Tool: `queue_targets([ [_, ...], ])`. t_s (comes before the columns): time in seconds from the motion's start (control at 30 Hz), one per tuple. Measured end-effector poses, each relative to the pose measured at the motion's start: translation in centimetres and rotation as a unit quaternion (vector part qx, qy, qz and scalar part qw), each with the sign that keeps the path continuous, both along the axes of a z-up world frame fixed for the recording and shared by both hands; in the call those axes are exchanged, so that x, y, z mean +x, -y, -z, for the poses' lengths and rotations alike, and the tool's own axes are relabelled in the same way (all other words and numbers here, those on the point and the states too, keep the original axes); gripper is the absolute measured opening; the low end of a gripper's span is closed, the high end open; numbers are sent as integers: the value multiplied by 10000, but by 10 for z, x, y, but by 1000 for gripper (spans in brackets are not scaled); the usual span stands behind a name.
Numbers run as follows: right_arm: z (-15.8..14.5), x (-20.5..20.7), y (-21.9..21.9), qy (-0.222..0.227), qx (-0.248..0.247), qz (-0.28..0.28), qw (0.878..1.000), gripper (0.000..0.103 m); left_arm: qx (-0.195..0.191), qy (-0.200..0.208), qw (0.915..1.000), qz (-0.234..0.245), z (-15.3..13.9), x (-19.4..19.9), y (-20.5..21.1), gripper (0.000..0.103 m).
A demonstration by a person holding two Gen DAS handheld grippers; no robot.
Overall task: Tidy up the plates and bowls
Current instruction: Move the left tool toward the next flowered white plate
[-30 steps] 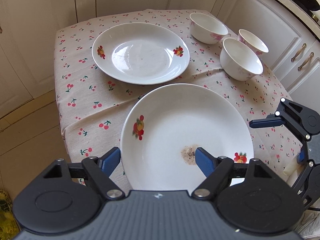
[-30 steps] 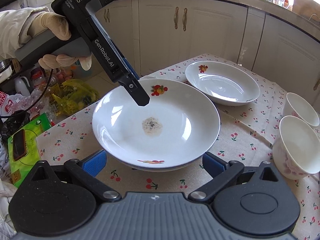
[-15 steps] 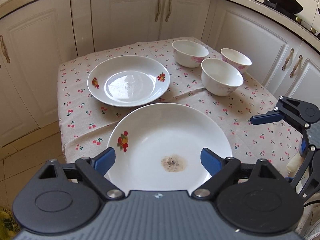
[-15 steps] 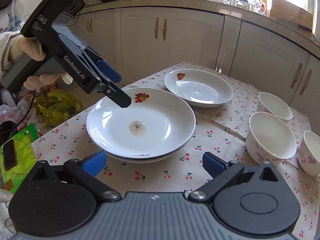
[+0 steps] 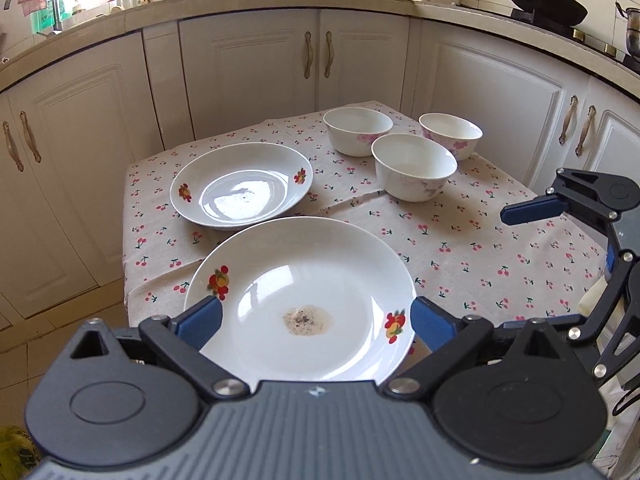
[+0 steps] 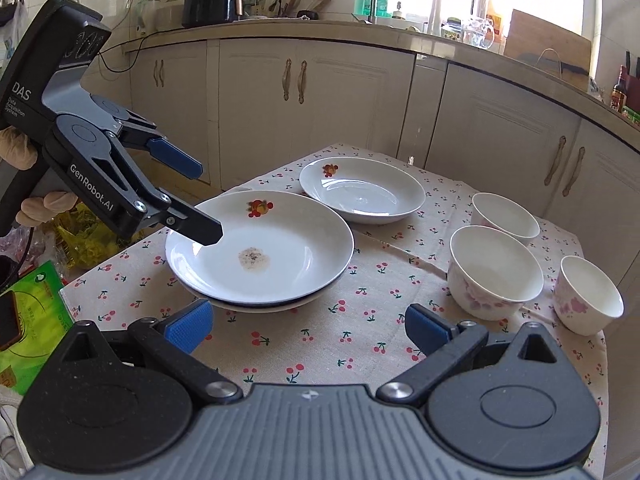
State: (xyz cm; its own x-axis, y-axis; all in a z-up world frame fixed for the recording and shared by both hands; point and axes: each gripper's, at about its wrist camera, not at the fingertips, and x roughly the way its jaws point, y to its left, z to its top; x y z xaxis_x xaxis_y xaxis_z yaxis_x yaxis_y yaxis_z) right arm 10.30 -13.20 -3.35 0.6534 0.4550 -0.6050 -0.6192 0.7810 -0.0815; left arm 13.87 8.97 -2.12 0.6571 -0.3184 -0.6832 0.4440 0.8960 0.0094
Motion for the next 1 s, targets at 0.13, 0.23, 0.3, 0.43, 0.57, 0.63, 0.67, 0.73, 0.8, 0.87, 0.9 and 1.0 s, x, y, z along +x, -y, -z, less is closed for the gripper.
queue_targets([
  [0.13,-4,-4,2,111,-77,-81,9999,103,-11,200,9998,95,-1,-16,4,100],
  [0.23,-6,-4,3,157,-168,-159,9996,103,-65,233,9997,95,-1,-23,5,100],
  [0.3,-7,-3,2,189,-228,-210,9993,103,-61,311,9995,30,-1,-26,6,100],
  [0.43,-9,3,3,204,-290,-294,9989,103,-117,367,9992,-45,1,-27,5,100],
  [0.57,-10,15,3,194,-317,-317,9988,103,-187,364,9991,-118,3,-22,2,100],
  [0.63,-10,24,2,180,-323,-316,9988,103,-223,381,9989,-153,3,-17,0,100],
  [0.67,-10,28,2,162,-330,-327,9988,103,-264,380,9988,-160,3,-14,-1,100],
  [0.73,-10,38,1,157,-349,-340,9987,103,-325,411,9984,-229,2,-10,-4,100],
  [0.8,-10,47,0,144,-369,-341,9986,103,-346,456,9980,-270,0,-5,-6,100],
  [0.87,-10,56,-1,135,-376,-348,9986,103,-326,505,9977,-301,-1,1,-7,100],
  [0.9,-11,61,-1,137,-374,-362,9986,103,-318,518,9976,-320,-1,5,-8,100],
  [1.0,-11,74,-3,165,-412,-417,9981,103,-393,410,9979,-321,0,18,-11,100],
])
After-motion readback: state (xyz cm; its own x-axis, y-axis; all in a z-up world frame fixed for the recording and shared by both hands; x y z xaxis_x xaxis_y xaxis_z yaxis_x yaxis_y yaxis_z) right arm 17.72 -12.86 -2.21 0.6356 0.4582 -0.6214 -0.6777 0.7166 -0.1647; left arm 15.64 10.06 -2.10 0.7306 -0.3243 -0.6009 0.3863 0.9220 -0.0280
